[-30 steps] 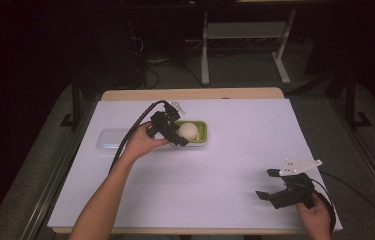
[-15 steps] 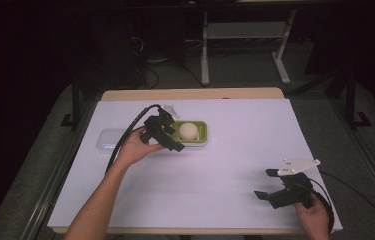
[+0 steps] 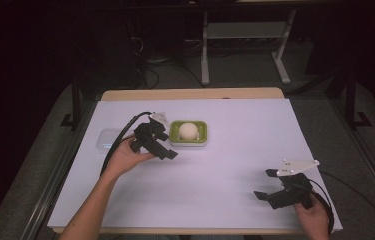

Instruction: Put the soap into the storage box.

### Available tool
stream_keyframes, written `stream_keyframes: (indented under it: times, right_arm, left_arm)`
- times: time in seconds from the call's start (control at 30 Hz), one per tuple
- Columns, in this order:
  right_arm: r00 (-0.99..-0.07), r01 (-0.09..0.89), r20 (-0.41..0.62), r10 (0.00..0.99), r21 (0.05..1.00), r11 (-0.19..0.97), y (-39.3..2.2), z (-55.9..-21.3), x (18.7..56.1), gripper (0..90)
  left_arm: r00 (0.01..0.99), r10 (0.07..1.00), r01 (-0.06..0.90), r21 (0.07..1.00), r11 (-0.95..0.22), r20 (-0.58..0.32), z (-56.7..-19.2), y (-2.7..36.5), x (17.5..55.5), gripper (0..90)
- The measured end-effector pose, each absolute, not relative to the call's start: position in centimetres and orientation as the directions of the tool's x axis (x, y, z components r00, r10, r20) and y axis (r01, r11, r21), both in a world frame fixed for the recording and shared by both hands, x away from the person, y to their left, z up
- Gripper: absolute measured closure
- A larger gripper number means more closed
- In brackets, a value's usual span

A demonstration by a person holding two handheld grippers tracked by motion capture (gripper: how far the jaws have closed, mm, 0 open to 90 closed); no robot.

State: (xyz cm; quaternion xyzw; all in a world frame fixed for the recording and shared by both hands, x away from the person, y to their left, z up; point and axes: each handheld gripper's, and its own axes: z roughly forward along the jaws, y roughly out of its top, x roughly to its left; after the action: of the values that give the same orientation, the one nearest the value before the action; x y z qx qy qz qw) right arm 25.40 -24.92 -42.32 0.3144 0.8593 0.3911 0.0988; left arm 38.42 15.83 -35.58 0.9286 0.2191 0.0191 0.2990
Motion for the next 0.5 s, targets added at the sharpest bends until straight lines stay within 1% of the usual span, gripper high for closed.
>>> stream_keyframes:
  times: [0.13, 0.3, 0.5]
  right_arm:
    - [-0.784, 0.461, 0.072, 0.617, 0.733, 0.500, -25.0, -42.4, 25.4, 13.6]
    - [-0.775, 0.466, 0.068, 0.628, 0.733, 0.496, -25.2, -42.4, 25.4, 13.6]
    - [-0.765, 0.477, 0.073, 0.640, 0.732, 0.486, -25.6, -42.4, 25.5, 13.6]
  left_arm:
    - [0.906, 0.414, 0.386, 0.558, -0.734, -0.082, -35.6, 16.3, 37.8, 20.6]
    - [0.906, 0.414, 0.385, 0.579, -0.719, -0.089, -35.9, 17.1, 37.0, 20.6]
    - [0.910, 0.406, 0.376, 0.579, -0.723, -0.084, -36.1, 17.8, 36.2, 20.6]
